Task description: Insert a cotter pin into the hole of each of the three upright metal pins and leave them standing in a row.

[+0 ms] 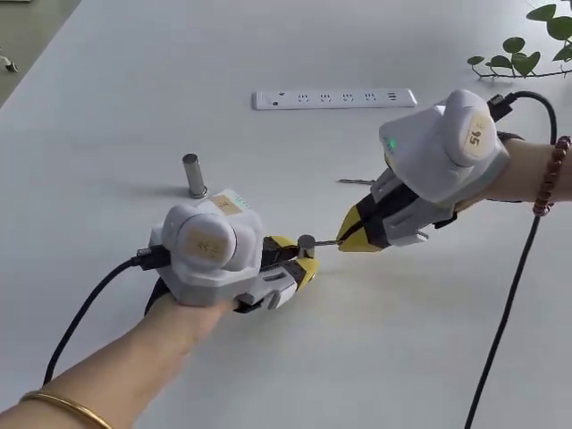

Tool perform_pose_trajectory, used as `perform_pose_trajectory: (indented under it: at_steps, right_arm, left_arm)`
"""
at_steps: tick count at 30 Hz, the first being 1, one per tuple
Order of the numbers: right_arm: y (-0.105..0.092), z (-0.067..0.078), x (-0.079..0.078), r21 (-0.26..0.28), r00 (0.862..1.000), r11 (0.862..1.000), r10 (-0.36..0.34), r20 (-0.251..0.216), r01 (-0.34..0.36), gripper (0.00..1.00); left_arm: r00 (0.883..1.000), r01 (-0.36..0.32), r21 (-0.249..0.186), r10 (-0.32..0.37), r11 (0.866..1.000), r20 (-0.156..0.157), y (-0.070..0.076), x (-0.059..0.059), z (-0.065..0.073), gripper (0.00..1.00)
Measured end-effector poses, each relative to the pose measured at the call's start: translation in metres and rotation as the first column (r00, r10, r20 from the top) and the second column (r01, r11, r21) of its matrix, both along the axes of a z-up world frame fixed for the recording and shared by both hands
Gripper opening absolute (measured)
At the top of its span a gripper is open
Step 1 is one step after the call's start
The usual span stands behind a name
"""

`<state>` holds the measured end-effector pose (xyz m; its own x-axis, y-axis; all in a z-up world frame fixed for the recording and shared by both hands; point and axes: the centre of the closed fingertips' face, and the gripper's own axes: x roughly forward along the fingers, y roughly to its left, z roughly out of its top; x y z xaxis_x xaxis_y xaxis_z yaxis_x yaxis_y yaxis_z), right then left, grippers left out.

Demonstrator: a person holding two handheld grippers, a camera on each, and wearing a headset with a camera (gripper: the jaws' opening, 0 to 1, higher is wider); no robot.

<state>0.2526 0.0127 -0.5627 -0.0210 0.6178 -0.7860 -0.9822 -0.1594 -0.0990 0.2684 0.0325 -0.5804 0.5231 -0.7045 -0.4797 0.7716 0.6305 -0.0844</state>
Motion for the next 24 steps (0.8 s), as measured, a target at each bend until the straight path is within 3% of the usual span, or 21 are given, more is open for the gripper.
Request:
perform_pose_trajectory:
  at_steps: [5,13,17,24]
  right_arm:
    - [0.001,0.001,0.0,-0.005,1.0,1.0,-0.006,-0.004,0.006,0.0]
    - [0.007,0.003,-0.002,-0.01,1.0,1.0,-0.013,-0.004,0.013,0.0]
    - [0.009,0.002,-0.002,-0.018,0.998,0.999,-0.049,-0.03,0.049,0.0]
    - [0.012,0.0,-0.002,-0.028,0.993,0.994,-0.105,-0.059,0.104,0.0]
  left_arm:
    - [0.999,-0.023,-0.034,0.022,0.999,-0.026,0.0,0.002,-0.002,0.12]
    - [0.999,-0.031,-0.043,0.029,0.999,-0.036,-0.001,0.001,-0.002,0.12]
    - [0.997,-0.056,-0.069,0.052,0.996,-0.065,-0.001,0.001,-0.003,0.13]
    - [0.993,-0.095,-0.093,0.088,0.991,-0.081,-0.001,0.001,-0.004,0.13]
